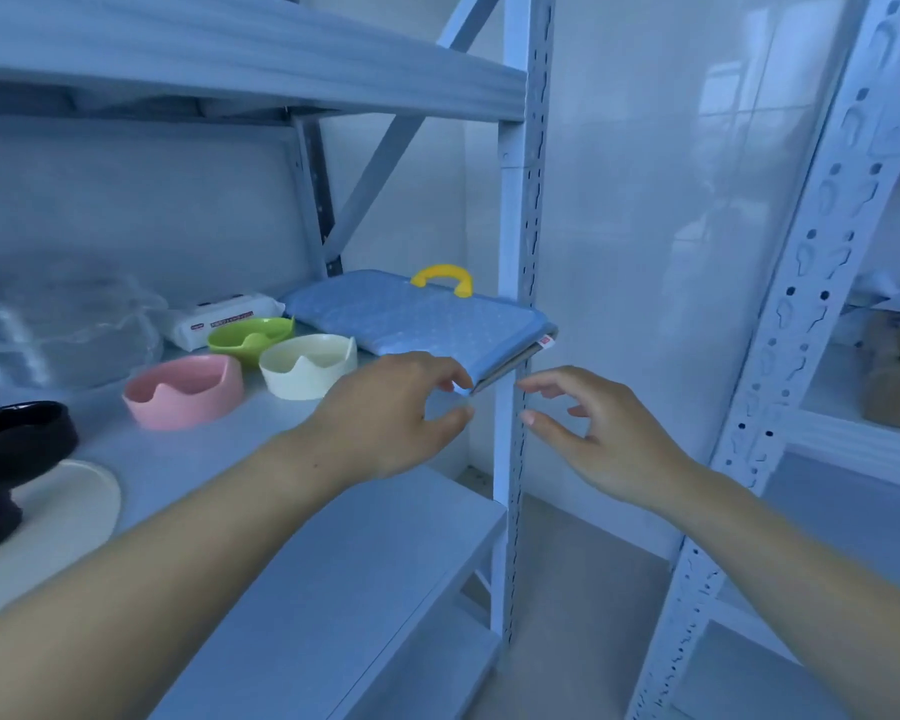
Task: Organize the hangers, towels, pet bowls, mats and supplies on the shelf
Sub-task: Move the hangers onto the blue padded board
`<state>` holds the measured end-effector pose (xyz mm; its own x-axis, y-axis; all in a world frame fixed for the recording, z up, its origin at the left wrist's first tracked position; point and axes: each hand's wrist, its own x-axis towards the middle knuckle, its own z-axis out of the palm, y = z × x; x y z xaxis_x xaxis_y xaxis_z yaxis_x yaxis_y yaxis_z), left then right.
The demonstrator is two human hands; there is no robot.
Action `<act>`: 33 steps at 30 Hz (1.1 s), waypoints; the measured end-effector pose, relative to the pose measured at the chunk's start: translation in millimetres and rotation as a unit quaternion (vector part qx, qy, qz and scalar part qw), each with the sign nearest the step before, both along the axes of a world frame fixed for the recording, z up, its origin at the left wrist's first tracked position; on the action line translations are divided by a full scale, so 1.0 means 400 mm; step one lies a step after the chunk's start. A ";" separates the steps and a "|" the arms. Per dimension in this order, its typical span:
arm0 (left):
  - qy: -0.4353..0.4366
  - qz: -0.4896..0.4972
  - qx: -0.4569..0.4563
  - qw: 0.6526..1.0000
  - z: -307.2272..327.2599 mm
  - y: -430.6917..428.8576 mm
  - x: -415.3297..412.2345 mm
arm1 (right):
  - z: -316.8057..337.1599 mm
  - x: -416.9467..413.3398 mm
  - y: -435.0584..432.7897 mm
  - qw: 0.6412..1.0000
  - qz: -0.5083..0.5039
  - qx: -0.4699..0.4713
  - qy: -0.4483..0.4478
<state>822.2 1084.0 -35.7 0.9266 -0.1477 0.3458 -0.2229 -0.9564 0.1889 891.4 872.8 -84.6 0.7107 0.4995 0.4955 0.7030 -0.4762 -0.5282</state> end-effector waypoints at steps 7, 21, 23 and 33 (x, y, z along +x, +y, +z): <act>-0.038 0.023 -0.052 0.998 -0.136 0.025 0.211 | -0.060 0.230 0.003 1.000 -0.010 -0.026 -0.010; -0.088 0.086 -0.078 0.989 -0.193 0.025 0.525 | -0.136 0.627 0.086 0.978 0.050 -0.137 -0.149; -0.042 0.096 -0.061 0.993 -0.198 0.016 0.546 | -0.143 0.654 0.094 0.978 0.058 -0.111 -0.165; 0.049 0.172 -0.018 0.984 -0.201 -0.013 0.580 | -0.154 0.747 0.107 0.969 0.120 -0.095 -0.194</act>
<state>1054.3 1078.8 -116.1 0.9488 0.1900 0.2523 0.1326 -0.9646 0.2279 1190.1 915.6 -146.2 0.3415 0.7352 0.5856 0.9336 -0.3375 -0.1206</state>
